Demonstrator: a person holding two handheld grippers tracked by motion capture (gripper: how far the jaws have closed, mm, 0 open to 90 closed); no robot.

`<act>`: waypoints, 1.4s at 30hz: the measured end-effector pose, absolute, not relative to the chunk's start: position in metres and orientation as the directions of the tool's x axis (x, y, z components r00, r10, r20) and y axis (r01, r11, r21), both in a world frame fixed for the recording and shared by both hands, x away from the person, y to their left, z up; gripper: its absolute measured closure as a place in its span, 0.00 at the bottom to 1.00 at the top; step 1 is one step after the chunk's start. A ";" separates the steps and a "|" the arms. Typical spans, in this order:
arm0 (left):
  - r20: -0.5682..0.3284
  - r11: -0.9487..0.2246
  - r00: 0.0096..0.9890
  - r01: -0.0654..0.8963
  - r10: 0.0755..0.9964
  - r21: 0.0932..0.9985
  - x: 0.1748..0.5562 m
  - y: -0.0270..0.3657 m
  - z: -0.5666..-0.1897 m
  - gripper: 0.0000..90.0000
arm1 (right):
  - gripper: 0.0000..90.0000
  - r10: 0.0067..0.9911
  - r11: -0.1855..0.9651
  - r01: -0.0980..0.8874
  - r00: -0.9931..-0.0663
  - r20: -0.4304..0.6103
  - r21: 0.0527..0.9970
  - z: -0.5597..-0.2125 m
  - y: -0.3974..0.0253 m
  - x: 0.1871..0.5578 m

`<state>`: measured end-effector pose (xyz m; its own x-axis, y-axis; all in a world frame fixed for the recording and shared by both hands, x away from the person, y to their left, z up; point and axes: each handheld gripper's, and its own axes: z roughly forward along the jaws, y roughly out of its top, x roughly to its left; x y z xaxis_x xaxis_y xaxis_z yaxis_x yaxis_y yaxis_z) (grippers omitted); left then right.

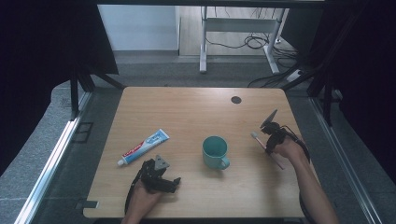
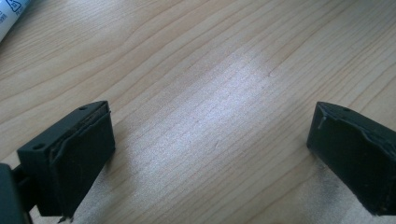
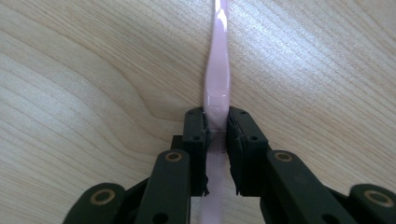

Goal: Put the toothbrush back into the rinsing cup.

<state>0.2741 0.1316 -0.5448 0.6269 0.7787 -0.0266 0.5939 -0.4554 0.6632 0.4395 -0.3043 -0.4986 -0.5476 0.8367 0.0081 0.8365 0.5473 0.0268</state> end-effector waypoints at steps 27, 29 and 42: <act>-0.027 -0.455 0.627 0.594 0.779 0.664 0.274 0.132 -0.545 0.01 | 0.87 0.833 0.533 0.830 -0.549 0.072 0.162 -0.487 -0.318 0.422; -0.027 -0.455 0.627 0.594 0.779 0.663 0.274 0.132 -0.545 0.01 | 0.87 0.831 0.532 0.828 -0.551 0.077 0.177 -0.486 -0.319 0.419; -0.027 -0.454 0.626 0.594 0.779 0.664 0.274 0.132 -0.545 0.01 | 0.87 0.823 0.509 0.806 -0.558 0.103 0.301 -0.469 -0.330 0.400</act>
<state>0.2741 0.1315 -0.5448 0.6264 0.7791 -0.0272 0.5941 -0.4545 0.6637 0.3995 -0.3299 -0.4687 -0.5584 0.8232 0.1028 0.8061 0.5092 0.3015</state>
